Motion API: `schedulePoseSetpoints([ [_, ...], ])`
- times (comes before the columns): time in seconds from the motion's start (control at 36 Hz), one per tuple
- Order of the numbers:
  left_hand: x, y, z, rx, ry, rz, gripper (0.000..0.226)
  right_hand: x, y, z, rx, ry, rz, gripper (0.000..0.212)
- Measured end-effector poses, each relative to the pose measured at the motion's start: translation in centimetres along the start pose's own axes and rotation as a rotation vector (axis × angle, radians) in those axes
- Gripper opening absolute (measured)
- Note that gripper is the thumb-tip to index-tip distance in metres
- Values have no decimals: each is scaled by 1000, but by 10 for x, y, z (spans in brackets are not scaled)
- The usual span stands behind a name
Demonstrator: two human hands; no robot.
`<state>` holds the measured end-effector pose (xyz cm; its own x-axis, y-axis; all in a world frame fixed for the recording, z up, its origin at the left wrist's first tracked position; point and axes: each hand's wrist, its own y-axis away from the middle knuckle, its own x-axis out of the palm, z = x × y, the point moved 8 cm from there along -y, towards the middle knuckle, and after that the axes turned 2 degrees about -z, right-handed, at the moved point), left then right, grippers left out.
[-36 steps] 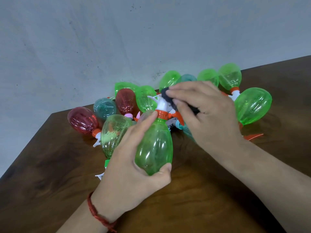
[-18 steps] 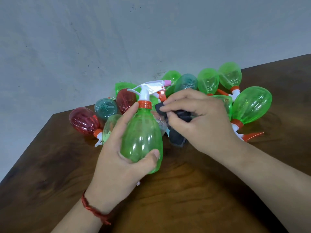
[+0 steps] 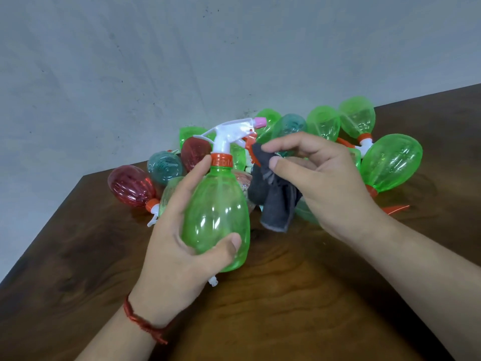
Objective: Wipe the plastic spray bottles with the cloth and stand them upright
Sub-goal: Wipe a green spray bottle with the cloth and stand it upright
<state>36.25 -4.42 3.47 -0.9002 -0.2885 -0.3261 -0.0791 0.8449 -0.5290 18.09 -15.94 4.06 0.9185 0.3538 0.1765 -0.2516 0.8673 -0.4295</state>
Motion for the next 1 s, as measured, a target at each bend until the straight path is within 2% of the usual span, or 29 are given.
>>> schedulePoseSetpoints([
  [0.11,-13,-7,-3,22,-14,-103,96,1,-1,-9,99,-3,13,34],
  [0.19,-17,-6,0,-17,143,-158,97,10,6,-22,194,-68,0,31],
  [0.28,-16,-3,7,-72,216,-190,99,24,16,-31,248,-134,60,30],
  [0.36,-15,-3,6,-101,233,-206,108,32,24,-35,292,-170,101,32],
  [0.42,-17,-4,3,-78,156,-223,99,32,24,-33,304,-200,100,32],
  [0.53,-28,-6,8,-61,-49,-240,77,28,20,-25,273,-230,86,33],
  [0.58,-31,-6,12,-91,-57,-233,73,28,21,-23,253,-219,84,32],
  [0.72,-27,-4,17,-170,143,-233,56,33,24,-15,178,-131,117,31],
  [0.83,-23,-5,12,-165,128,-231,73,38,29,-8,90,1,178,33],
  [0.89,-25,-5,15,-185,154,-260,71,35,28,-6,64,-32,138,34],
  [1.0,-27,-4,22,-254,328,-283,50,26,24,-4,21,-59,28,34],
])
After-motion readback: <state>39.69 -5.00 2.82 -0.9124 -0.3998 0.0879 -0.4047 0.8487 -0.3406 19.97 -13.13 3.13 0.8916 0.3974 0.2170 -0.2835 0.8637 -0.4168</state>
